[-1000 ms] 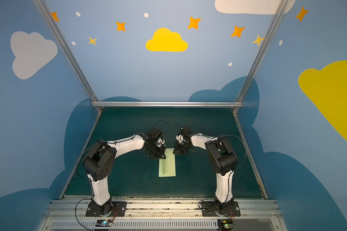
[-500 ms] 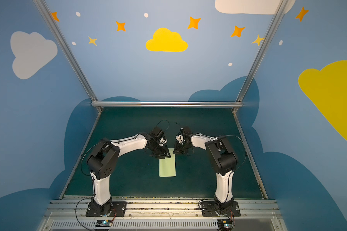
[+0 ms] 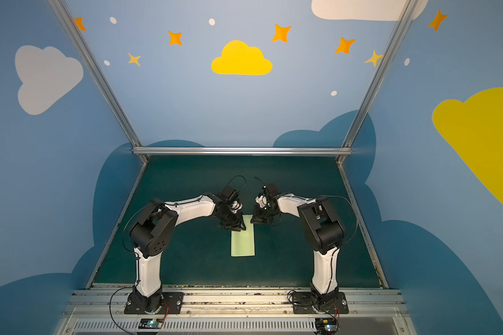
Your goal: Fold a paper plane with a square sheet of paper (fold left side to right side)
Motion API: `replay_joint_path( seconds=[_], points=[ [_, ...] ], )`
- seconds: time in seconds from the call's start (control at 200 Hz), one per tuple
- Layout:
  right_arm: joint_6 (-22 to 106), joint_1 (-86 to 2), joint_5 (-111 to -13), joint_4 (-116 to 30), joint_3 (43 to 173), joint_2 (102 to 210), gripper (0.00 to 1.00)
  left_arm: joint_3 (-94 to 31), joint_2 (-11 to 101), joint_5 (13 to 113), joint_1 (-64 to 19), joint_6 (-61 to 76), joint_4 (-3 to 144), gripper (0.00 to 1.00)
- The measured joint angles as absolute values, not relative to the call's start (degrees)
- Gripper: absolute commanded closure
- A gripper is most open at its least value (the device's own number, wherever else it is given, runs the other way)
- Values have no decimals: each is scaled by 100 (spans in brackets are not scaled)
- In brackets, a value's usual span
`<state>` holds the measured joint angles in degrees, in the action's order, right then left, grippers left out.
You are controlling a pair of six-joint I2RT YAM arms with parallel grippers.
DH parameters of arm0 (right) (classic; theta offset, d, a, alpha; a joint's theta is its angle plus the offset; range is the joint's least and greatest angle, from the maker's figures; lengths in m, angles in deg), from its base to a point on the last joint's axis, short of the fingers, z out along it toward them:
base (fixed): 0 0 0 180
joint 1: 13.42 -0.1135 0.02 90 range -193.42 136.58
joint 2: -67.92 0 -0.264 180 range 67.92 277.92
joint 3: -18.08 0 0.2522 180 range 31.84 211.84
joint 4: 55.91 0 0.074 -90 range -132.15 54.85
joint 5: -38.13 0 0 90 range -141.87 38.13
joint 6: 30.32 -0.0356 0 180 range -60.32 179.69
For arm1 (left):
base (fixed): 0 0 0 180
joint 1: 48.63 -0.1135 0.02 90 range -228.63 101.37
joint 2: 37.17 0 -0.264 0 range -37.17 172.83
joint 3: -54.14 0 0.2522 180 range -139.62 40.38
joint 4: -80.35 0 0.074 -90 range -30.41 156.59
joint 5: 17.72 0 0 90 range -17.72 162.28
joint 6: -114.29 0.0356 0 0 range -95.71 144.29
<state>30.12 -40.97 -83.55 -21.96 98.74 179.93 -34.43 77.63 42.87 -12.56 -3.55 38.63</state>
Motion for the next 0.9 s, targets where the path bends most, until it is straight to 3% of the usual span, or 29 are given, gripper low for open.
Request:
replay_joint_path(
  seconds=[0.671, 0.901],
  points=[
    [2584, -4374, -8712, -2375, 10313, 18292, 100, -3438, 7765, 4278, -1256, -261, 3867, 70],
    [2547, -4366, -8712, -2522, 10164, 18403, 100, -3493, 7726, 4173, -1267, -132, 3773, 49]
  ],
)
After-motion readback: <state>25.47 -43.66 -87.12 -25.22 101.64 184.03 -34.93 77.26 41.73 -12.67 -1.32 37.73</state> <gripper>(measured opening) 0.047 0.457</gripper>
